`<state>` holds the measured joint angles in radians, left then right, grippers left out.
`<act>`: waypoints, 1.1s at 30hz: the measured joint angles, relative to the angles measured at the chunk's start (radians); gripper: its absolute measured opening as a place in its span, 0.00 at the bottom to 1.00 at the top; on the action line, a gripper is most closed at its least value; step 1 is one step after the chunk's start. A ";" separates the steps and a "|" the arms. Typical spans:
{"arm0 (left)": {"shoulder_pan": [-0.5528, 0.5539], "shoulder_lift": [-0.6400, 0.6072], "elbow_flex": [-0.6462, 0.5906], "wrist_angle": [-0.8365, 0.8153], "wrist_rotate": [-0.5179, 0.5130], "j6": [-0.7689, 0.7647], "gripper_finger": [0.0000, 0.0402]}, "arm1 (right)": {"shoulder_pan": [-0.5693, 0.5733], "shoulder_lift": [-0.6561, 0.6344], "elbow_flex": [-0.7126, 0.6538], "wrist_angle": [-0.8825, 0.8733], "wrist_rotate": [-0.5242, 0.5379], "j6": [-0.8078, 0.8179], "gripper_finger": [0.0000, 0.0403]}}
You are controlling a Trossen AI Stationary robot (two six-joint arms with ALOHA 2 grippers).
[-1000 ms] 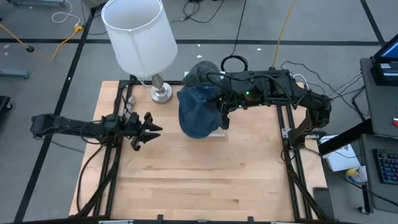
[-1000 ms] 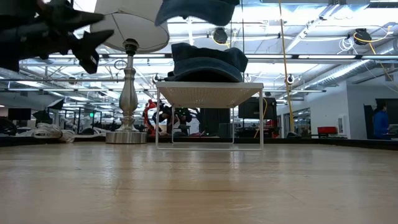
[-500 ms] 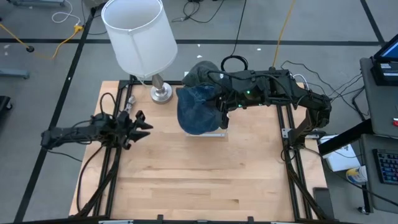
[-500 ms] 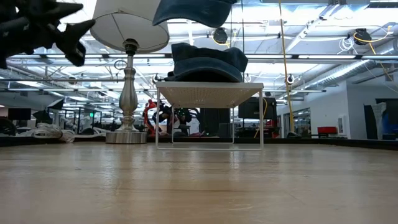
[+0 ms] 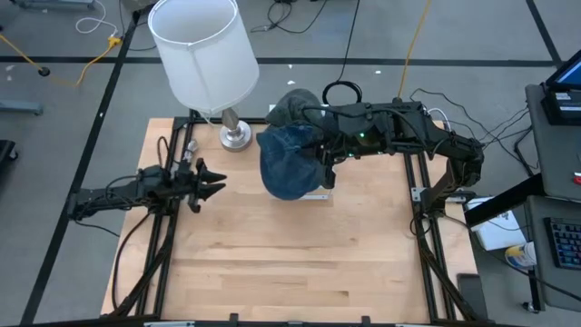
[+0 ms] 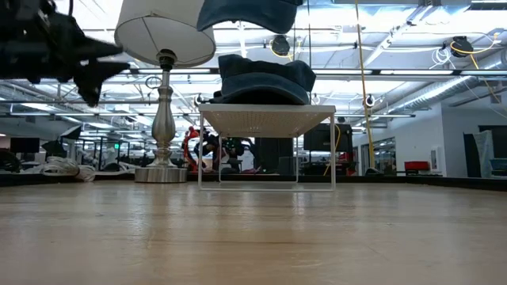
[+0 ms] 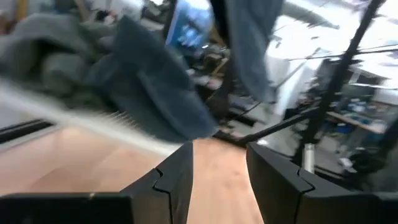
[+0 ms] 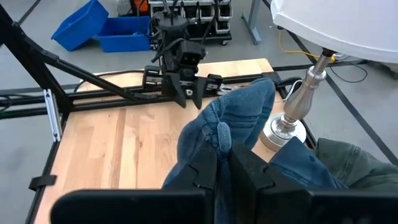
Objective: Pick & Place hat
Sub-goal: Stack the blue cap on top of the other blue caps on the shelf
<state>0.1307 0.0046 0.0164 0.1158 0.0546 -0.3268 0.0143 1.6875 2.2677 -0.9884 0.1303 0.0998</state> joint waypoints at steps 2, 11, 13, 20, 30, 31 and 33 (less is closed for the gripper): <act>0.000 0.000 0.000 -0.048 -0.036 -0.018 0.38 | 0.000 0.000 0.000 -0.002 0.000 -0.015 0.03; -0.001 0.013 0.002 -0.105 -0.053 -0.050 0.38 | 0.000 0.000 0.000 -0.021 0.000 -0.031 0.03; -0.001 0.014 0.002 -0.104 -0.053 -0.048 0.38 | -0.001 0.000 0.000 -0.047 -0.001 -0.008 0.03; -0.001 0.015 0.001 -0.099 -0.056 -0.048 0.38 | -0.003 0.000 0.000 -0.141 -0.072 0.066 0.03; -0.001 0.015 0.001 -0.098 -0.056 -0.046 0.38 | -0.016 -0.019 0.000 -0.182 -0.187 0.120 0.03; -0.001 0.015 0.001 -0.098 -0.056 -0.047 0.38 | -0.022 -0.021 0.000 -0.179 -0.186 0.107 0.03; -0.001 0.015 0.001 -0.097 -0.057 -0.045 0.38 | -0.032 -0.024 0.000 -0.174 -0.187 0.075 0.03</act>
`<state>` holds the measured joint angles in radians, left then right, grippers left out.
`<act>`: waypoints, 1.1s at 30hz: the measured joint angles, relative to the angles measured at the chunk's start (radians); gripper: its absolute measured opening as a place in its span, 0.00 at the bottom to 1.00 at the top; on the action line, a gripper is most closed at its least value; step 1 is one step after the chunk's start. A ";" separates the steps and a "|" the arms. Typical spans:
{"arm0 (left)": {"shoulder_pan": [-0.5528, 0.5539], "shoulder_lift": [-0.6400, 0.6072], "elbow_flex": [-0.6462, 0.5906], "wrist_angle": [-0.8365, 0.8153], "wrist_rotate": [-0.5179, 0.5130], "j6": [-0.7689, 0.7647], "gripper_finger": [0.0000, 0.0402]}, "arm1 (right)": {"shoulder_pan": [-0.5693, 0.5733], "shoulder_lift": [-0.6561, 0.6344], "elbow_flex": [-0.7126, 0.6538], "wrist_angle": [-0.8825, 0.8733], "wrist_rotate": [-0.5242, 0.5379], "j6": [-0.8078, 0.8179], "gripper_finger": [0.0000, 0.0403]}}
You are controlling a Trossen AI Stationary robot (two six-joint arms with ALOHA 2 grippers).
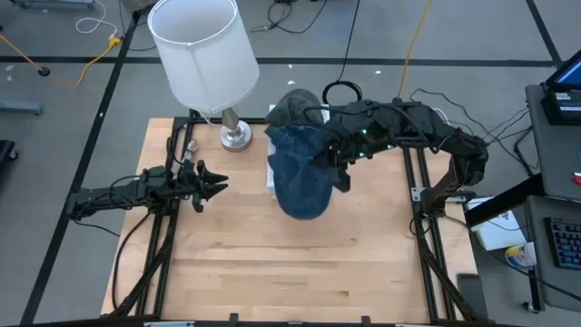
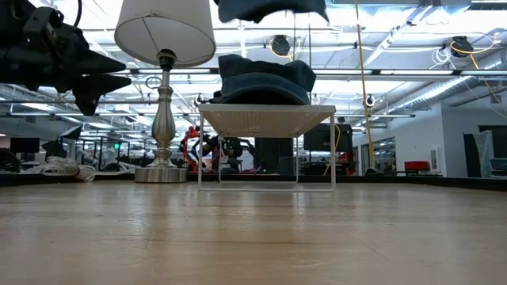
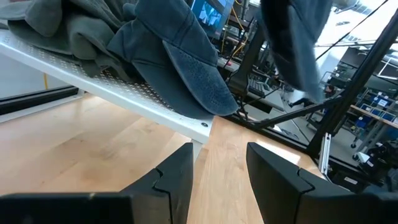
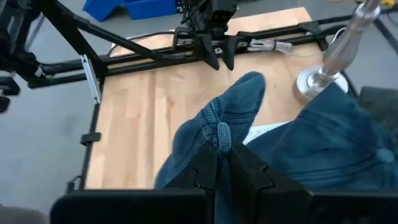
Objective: Pick & Place hat
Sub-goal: Stack the blue cap on top of the other blue caps on the shelf
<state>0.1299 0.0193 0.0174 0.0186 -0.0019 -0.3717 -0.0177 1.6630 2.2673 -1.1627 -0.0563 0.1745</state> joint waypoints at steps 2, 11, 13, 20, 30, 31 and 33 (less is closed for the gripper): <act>0.000 0.000 0.000 0.000 0.000 -0.001 0.38 | -0.016 -0.004 0.000 -0.002 -0.001 -0.037 0.03; 0.000 0.000 0.000 0.001 0.000 0.000 0.38 | -0.105 -0.009 0.000 -0.002 0.001 -0.188 0.03; 0.000 0.000 0.000 0.001 0.000 -0.002 0.38 | -0.122 -0.009 0.000 -0.002 0.000 -0.214 0.03; 0.000 0.000 0.000 0.001 0.000 -0.001 0.38 | -0.176 0.025 -0.002 0.000 0.000 -0.245 0.03; 0.000 0.000 0.000 0.001 0.000 -0.001 0.38 | -0.260 0.097 -0.001 0.007 0.000 -0.267 0.03; 0.000 0.000 0.000 0.001 0.000 0.000 0.38 | -0.267 0.104 -0.001 0.006 0.000 -0.267 0.03; 0.000 0.000 0.000 0.001 0.000 -0.001 0.38 | -0.280 0.120 -0.001 -0.002 -0.001 -0.268 0.03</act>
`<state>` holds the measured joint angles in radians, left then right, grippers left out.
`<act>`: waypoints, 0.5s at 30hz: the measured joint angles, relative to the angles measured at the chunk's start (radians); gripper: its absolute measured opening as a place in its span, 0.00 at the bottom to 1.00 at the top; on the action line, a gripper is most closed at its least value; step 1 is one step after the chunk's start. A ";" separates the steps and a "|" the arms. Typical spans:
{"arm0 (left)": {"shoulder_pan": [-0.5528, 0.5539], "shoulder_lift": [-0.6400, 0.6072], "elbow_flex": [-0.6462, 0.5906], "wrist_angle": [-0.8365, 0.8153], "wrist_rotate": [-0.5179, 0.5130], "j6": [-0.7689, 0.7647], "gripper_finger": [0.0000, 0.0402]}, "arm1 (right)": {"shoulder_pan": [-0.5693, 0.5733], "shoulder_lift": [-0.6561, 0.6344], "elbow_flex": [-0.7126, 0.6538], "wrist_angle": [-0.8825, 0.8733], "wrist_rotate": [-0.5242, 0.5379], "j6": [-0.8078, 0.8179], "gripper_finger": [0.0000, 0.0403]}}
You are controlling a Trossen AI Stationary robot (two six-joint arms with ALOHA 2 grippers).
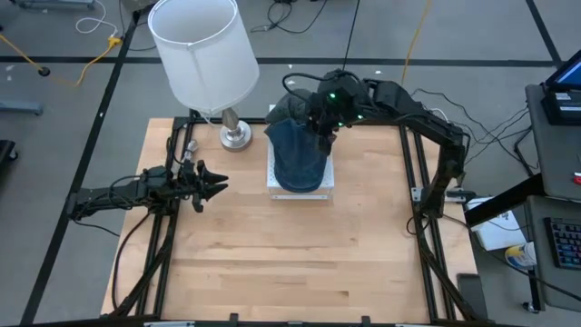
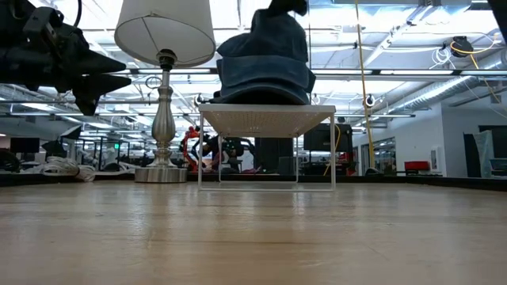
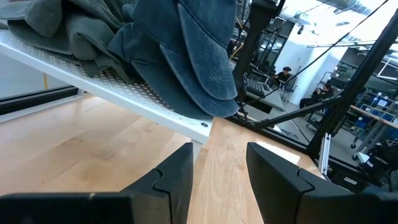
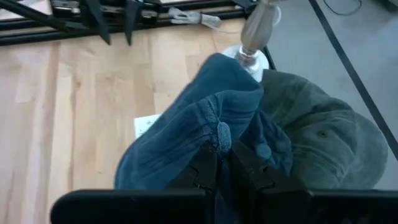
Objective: Pick & Place hat
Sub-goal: Stack the blue cap on top of the other blue caps on the shelf
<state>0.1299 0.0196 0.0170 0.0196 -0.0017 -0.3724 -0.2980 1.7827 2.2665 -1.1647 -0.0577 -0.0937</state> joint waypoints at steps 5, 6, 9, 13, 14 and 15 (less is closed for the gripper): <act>0.000 0.000 0.000 0.000 0.000 0.000 0.38 | -0.031 0.020 -0.001 -0.012 0.000 0.002 0.03; 0.000 0.000 0.000 0.000 0.000 -0.001 0.38 | -0.034 0.027 -0.001 -0.008 0.001 0.000 0.03; 0.000 0.000 0.000 0.000 0.000 0.000 0.38 | -0.042 0.046 0.001 -0.005 0.001 -0.008 0.03; 0.000 0.000 0.000 0.000 0.000 0.000 0.38 | -0.050 0.058 -0.020 0.015 0.002 -0.050 0.03; 0.000 0.000 0.000 0.000 0.000 0.001 0.38 | -0.051 0.057 -0.035 0.028 0.002 -0.051 0.03; 0.000 0.000 0.000 0.000 0.000 0.000 0.38 | -0.055 0.057 -0.050 0.036 0.003 -0.051 0.03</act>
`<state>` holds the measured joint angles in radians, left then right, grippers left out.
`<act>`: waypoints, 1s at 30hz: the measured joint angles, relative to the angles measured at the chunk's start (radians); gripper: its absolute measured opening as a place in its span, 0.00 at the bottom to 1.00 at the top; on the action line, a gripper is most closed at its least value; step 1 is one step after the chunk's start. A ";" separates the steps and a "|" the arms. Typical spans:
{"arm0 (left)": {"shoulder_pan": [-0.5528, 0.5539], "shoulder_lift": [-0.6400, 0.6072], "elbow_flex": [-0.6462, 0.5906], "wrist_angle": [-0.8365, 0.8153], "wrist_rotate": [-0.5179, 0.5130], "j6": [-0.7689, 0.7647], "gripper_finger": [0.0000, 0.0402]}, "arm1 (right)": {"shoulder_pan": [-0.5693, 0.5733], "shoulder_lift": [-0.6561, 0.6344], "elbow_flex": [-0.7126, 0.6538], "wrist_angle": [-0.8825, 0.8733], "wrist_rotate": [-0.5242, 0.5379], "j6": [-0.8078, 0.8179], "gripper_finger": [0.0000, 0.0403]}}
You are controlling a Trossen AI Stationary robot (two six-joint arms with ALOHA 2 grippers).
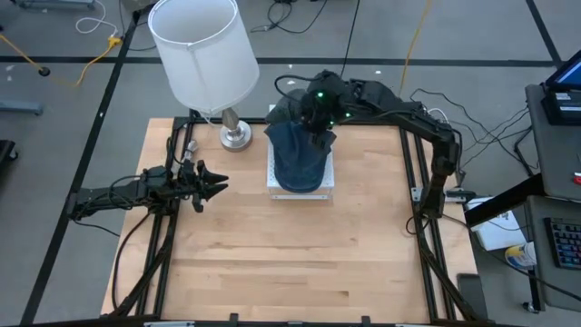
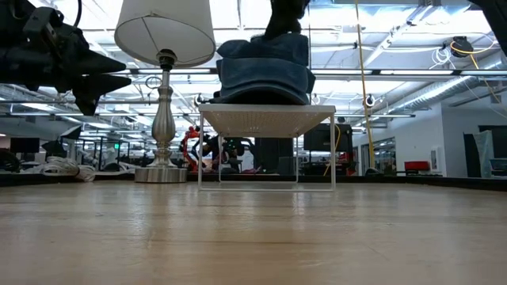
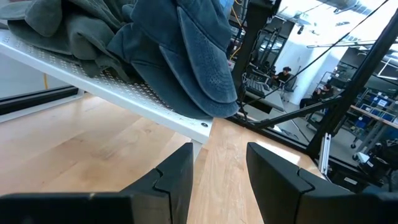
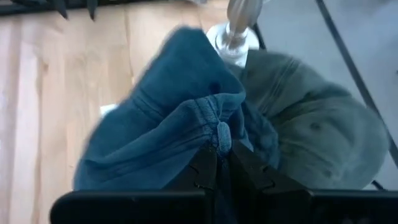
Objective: Pick & Place hat
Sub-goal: Stack the blue cap on top of the other blue caps on the shelf
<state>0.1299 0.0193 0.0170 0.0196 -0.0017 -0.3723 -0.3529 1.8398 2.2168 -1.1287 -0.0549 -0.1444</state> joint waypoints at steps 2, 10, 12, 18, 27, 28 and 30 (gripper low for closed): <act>0.000 0.000 0.000 0.000 0.000 -0.001 0.38 | -0.003 0.005 -0.029 0.005 0.001 0.000 0.03; 0.000 0.000 0.000 0.000 0.000 0.000 0.38 | -0.009 -0.001 -0.161 0.107 0.007 -0.046 0.03; 0.000 0.000 0.000 0.000 0.000 -0.001 0.38 | -0.009 -0.001 -0.186 0.139 0.008 -0.068 0.03; 0.000 0.000 0.000 0.000 0.000 -0.001 0.38 | -0.011 -0.002 -0.257 0.202 0.010 -0.099 0.05; 0.000 0.000 0.000 0.000 0.000 -0.001 0.38 | -0.012 -0.002 -0.321 0.243 0.081 -0.133 0.09; 0.000 0.000 0.000 0.000 0.000 -0.001 0.38 | -0.012 -0.002 -0.321 0.244 0.081 -0.140 0.09; 0.000 0.000 0.000 0.000 0.000 0.000 0.38 | -0.012 -0.002 -0.322 0.245 0.080 -0.159 0.10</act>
<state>0.1295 0.0196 0.0170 0.0196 -0.0017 -0.3721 -0.3649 1.8381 1.8950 -0.8837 0.0250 -0.3032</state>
